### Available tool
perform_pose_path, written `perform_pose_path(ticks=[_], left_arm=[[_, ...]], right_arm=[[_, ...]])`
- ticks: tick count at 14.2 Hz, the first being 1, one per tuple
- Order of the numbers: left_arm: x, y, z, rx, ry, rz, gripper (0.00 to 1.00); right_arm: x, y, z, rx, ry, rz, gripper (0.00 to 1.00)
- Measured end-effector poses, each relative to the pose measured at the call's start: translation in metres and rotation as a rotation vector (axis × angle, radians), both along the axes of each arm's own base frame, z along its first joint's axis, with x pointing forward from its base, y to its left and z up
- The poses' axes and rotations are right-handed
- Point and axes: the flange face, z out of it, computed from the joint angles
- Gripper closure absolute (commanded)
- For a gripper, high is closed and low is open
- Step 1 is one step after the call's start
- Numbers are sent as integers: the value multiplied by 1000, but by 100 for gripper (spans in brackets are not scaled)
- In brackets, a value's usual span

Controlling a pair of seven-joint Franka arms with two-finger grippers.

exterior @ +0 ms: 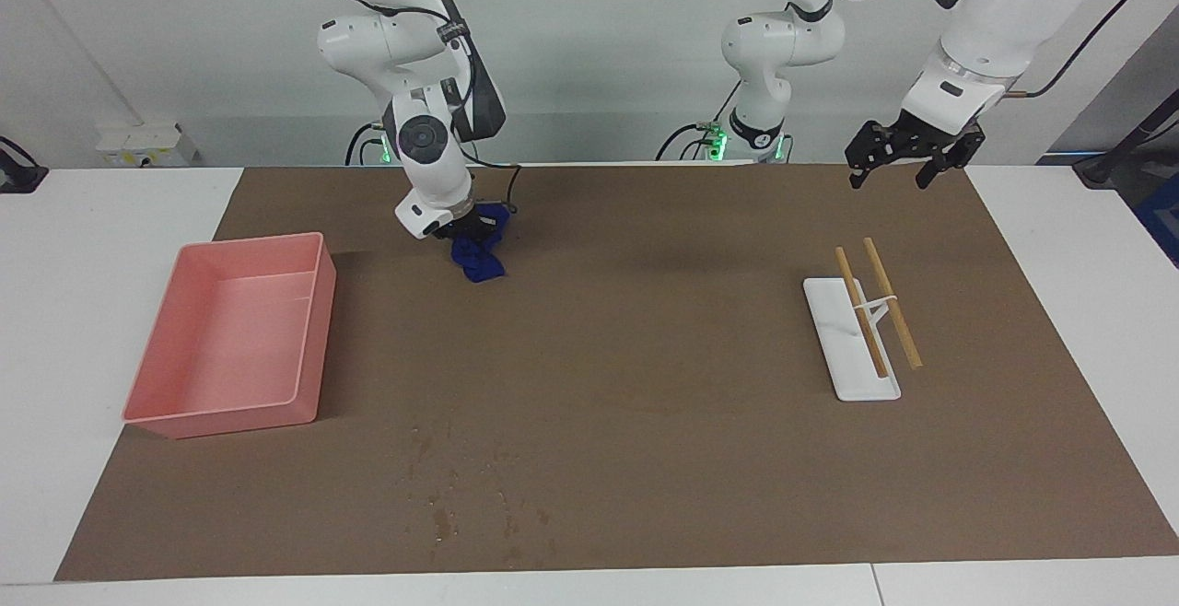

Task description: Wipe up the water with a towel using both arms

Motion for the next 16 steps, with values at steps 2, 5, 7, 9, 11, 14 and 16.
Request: perform_pose_path(ticks=[2,5,7,9,11,14,16], left_arm=[[0,0,0,0,0,0,0],[0,0,0,0,0,0,0],[0,0,0,0,0,0,0],[0,0,0,0,0,0,0],[0,0,0,0,0,0,0],[0,0,0,0,0,0,0],[0,0,0,0,0,0,0]], right_arm=[[3,-10,0,-37,-12,51,100],[11,-33,0,-58,-17,109,100],[15,-48,0,-92,-24,151,100],[19,-62,0,-119,-29,177,100],[21,-70,0,-130,-33,211,100],[32,-95,2,-144,-43,260,100],[46,-117,7,-132,-51,293,100]])
